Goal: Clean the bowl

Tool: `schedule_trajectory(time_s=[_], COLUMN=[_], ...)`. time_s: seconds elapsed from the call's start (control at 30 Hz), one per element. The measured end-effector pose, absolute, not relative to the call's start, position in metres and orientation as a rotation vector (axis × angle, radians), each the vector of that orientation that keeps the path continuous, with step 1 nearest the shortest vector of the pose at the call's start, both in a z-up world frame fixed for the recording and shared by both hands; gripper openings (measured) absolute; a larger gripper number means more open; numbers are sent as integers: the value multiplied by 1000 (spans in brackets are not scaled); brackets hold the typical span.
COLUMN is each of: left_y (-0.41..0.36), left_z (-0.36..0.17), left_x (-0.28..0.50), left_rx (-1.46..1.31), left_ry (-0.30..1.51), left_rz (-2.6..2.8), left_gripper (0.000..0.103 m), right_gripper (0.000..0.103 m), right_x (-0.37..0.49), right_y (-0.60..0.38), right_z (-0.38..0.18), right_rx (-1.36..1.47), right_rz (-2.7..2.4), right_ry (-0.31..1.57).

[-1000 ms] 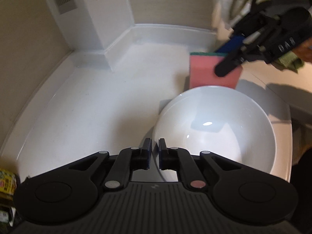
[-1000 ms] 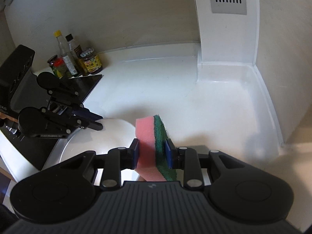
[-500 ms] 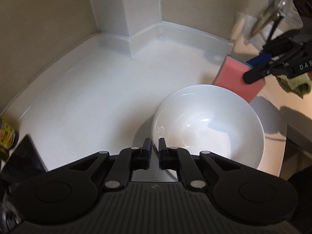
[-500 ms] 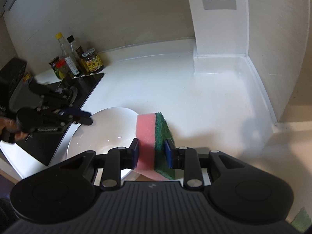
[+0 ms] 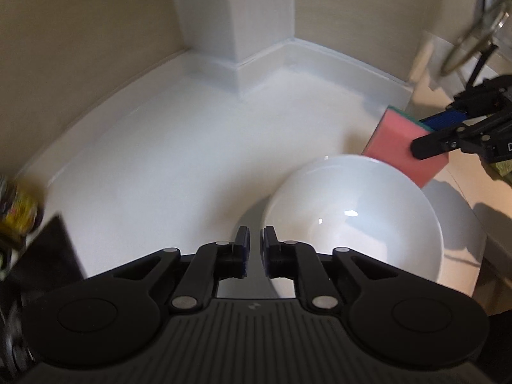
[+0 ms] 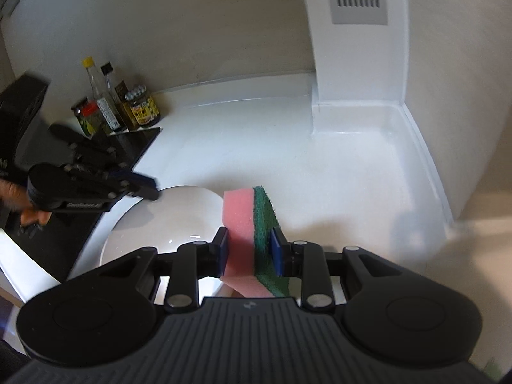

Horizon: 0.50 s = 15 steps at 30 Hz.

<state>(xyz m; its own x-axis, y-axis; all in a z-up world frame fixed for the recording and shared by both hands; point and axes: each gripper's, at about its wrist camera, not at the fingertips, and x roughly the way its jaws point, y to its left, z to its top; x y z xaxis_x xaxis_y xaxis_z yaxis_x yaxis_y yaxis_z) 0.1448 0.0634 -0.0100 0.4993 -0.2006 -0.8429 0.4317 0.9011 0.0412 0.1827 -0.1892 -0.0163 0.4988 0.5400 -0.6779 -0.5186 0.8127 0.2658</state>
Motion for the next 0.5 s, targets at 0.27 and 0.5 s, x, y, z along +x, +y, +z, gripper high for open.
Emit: schedule_trajectory(time_s=[0.27,0.5], left_y=[58,33], left_z=[-13,-14], left_x=[155,176], left_rx=[342,530], left_ry=[1009,964], left_rz=[-443,-565], left_gripper=[5,4], right_gripper=[24,24], right_x=[181,206], right_y=[-196,-176], right_z=[-15,-15], right_rx=[42,-15], right_rz=[666,656], right_ry=[851,831])
